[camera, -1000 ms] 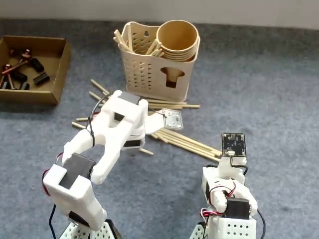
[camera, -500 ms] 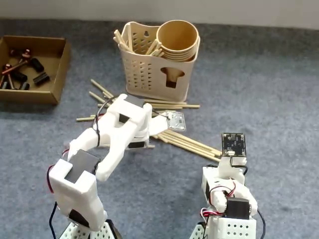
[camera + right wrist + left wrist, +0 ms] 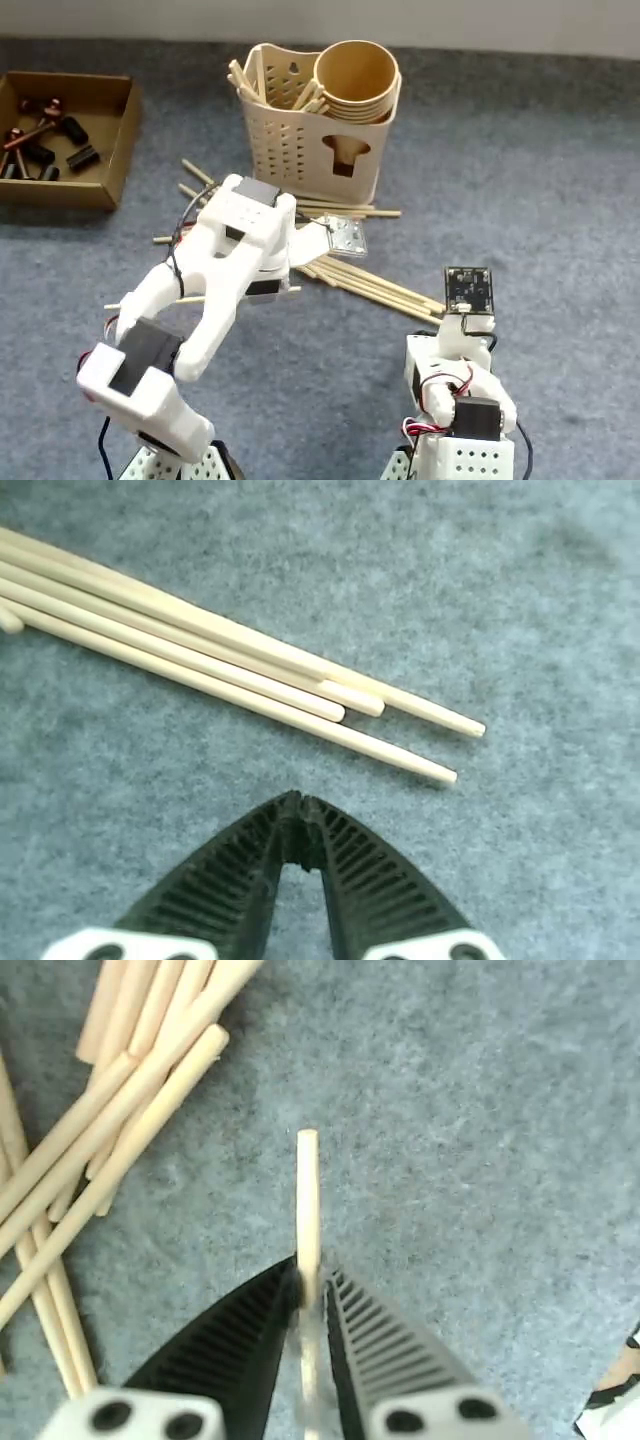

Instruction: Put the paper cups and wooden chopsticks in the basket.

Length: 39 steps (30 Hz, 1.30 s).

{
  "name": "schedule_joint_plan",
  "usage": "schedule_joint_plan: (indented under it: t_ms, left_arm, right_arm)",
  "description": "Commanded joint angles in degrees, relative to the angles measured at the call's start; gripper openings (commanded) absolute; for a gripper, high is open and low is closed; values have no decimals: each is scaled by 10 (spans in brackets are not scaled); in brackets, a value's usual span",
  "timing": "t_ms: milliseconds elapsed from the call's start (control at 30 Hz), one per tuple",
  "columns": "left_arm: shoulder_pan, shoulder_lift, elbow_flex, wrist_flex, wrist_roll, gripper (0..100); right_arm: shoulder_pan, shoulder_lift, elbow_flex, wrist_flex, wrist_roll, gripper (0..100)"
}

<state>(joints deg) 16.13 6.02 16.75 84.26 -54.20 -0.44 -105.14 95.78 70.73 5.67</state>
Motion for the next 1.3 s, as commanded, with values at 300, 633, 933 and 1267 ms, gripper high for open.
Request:
schedule_joint_plan:
  t_ms: [300, 633, 933, 1267]
  left_arm:
    - [3, -148, -25, 48, 45, 5]
    - [-9, -238, -75, -58, 264, 5]
    - [-10, -244, -172, -120, 401, 5]
    - [-13, -240, -335, -163, 498, 5]
  right_arm:
    - [7, -3, 73, -5, -1, 5]
    - [7, -3, 73, -5, -1, 5]
    - [7, -3, 73, -5, -1, 5]
    - [7, -3, 73, -5, -1, 5]
